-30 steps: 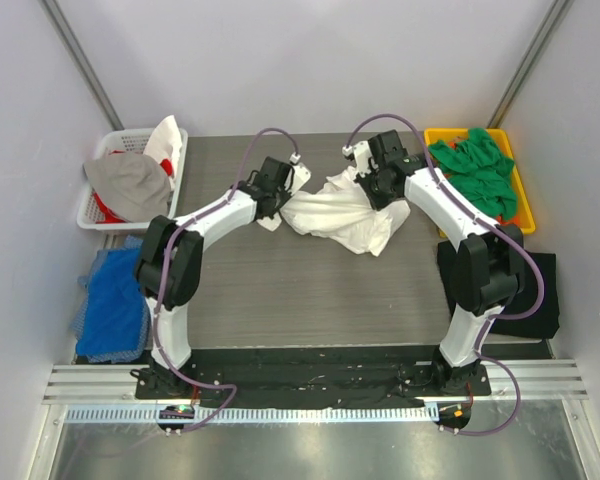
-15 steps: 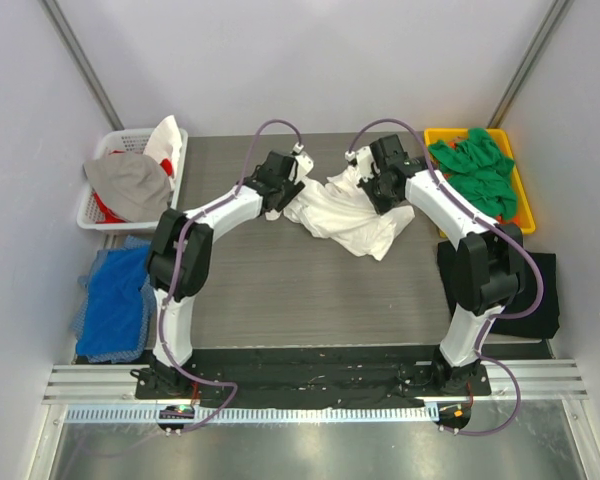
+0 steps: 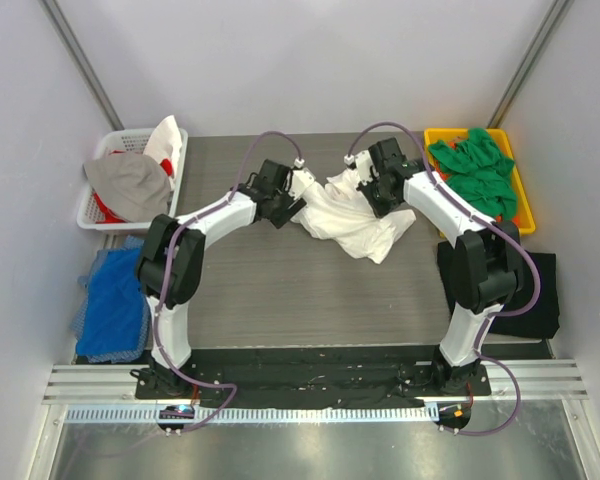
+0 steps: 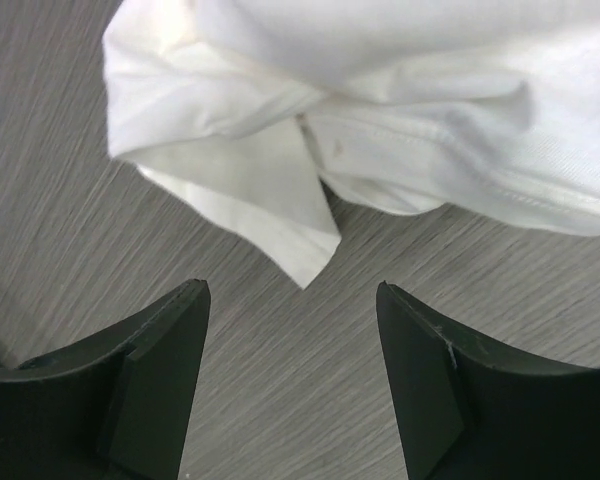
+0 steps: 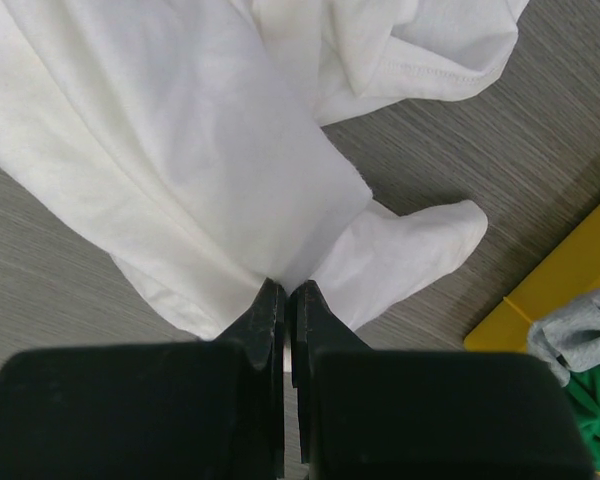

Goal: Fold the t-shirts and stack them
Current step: Flatten out the tshirt

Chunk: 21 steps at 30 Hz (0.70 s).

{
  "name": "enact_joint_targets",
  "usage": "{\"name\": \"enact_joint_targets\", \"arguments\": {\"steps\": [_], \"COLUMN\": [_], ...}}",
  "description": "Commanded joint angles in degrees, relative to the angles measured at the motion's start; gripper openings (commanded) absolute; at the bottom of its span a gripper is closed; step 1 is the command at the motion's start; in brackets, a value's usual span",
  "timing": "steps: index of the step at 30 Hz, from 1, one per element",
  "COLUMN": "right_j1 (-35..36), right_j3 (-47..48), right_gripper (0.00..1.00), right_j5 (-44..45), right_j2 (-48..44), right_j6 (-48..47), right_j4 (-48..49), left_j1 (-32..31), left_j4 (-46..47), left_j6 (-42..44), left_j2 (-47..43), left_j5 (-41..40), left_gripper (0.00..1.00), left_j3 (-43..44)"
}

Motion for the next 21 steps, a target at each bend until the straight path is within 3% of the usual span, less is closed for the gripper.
{"name": "enact_joint_targets", "arguments": {"steps": [1, 21], "right_j1": [-0.17, -0.18], "right_j3": [-1.22, -3.07], "right_gripper": [0.01, 0.01], "right_j5": [-0.16, -1.03], "right_j2": [-1.65, -3.77], "right_j6": [-0.4, -0.31], "right_j4": [1.65, 2.0], "left_j1": [1.28, 4.62], "left_j4": [-3.94, -12.03], "left_j6": [1.49, 3.86], "left_j2": [3.08, 10.91], "left_j5": [7.28, 13.26], "left_gripper": [0.72, 0.6], "left_j3": [5.57, 13.23]}}
